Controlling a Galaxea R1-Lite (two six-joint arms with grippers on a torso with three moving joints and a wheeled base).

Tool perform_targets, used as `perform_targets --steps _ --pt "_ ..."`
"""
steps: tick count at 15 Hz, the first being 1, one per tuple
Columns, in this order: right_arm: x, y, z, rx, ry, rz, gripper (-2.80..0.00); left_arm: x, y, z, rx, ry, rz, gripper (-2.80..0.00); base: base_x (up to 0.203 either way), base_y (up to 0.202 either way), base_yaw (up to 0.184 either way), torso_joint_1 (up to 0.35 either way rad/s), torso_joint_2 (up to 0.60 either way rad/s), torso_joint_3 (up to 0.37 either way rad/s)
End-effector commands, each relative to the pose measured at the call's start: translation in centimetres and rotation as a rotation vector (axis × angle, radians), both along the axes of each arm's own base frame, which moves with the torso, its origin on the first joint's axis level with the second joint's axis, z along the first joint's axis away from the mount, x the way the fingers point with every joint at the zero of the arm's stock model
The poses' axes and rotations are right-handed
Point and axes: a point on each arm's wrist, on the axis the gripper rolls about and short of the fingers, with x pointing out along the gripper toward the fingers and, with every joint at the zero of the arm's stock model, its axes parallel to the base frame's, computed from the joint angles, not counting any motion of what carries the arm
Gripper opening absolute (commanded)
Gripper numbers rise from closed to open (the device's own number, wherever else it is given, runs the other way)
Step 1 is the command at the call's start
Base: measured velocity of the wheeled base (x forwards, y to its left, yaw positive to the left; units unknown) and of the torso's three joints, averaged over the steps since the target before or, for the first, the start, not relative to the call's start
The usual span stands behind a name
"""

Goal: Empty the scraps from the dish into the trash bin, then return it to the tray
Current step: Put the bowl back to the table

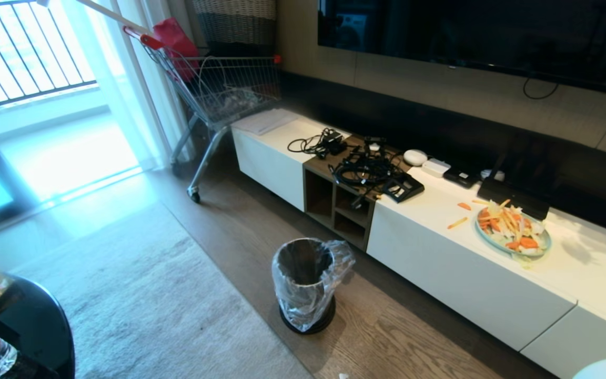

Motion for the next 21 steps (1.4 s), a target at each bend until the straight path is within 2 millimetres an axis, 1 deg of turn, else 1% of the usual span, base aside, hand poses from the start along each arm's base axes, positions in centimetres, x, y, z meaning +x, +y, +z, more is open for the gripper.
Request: perform_targets --steps 1,13,15,21 --pt "0.01 0.00 0.01 -0.001 0.001 0.000 -2.80 0.00 0.00 0.00 -0.001 -0.001 0.001 -2.80 0.000 0.000 0.000 0.007 0.00 0.054" --pt "0.01 0.00 0.01 -0.001 0.001 0.000 -2.80 0.00 0.00 0.00 0.000 -0.001 0.001 -2.80 0.000 0.000 0.000 0.001 0.00 0.003" --pt "0.01 0.00 0.01 -0.001 0.001 0.000 -2.80 0.00 0.00 0.00 0.000 -0.001 0.001 -2.80 -0.121 0.000 0.001 0.007 0.00 0.005" --pt "0.01 0.00 0.01 -0.001 0.001 0.000 -2.80 0.00 0.00 0.00 0.000 -0.001 0.001 -2.80 -0.188 0.000 0.000 0.002 0.00 0.004"
